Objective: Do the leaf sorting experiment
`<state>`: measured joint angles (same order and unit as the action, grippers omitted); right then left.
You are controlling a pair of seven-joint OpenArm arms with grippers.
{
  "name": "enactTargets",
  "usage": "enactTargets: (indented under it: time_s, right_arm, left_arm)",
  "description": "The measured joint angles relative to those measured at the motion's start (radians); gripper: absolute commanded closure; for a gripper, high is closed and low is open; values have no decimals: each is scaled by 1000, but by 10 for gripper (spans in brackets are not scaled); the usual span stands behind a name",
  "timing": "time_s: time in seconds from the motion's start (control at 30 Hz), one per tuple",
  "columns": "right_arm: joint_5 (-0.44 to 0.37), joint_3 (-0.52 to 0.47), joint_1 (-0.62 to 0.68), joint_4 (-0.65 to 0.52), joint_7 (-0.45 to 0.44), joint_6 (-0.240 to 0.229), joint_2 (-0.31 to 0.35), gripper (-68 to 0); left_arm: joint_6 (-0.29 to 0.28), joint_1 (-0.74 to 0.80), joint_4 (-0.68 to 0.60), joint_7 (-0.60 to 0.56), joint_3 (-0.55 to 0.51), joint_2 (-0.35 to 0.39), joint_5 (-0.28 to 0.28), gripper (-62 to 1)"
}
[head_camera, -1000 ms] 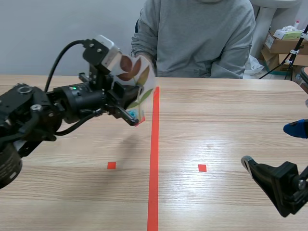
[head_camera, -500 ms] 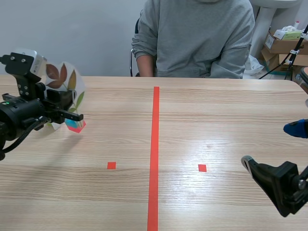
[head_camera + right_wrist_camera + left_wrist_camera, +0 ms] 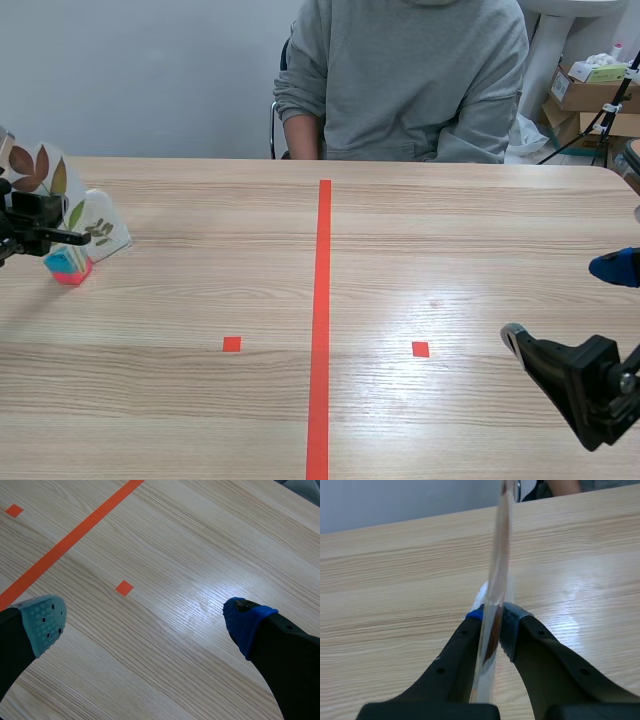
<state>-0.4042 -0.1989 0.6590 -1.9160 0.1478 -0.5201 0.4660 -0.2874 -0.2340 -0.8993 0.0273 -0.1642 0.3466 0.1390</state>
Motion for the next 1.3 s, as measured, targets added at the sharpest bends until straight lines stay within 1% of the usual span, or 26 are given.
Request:
enactTargets:
  time_s: [0.3,0.33,0.37,0.5,0.63,0.7,0.8,0.87,1.0,1.1,1.2,1.3]
  right_arm:
    - [0,0,0,0,0,0,0,-657]
    - [0,0,0,0,0,0,0,-657]
    - [0,0,0,0,0,0,0,-657]
    - [0,0,0,0,0,0,0,-657]
    - [0,0,0,0,0,0,0,-657]
    - [0,0,0,0,0,0,0,-657]
    - [0,0,0,0,0,0,0,-657]
    - [0,0,0,0,0,0,0,-657]
    - [0,0,0,0,0,0,0,-657]
    - [0,0,0,0,0,0,0,-657]
    - [0,0,0,0,0,0,0,-657]
    - [0,0,0,0,0,0,0,-657]
  left_arm:
    - [6,-23,26,-17,0,-6,-1,-34]
    - [6,-24,26,-17,0,-8,-1,-43]
    - [6,-24,26,-17,0,-8,-1,-66]
    - [6,-24,26,-17,0,-8,-1,-236]
    - [6,-24,26,-17,0,-8,-1,-328]
    - [6,-24,26,-17,0,-8,-1,-396]
    - [6,-24,26,-17,0,-8,-1,-523]
    - [6,-24,26,-17,0,-8,-1,-569]
    - [6,-21,26,-30,0,-8,-1,-573]
    - [5,3,25,-86,0,-8,0,-573]
    - [2,60,20,-121,0,-3,0,-573]
    - [0,153,-19,-153,0,24,0,-573]
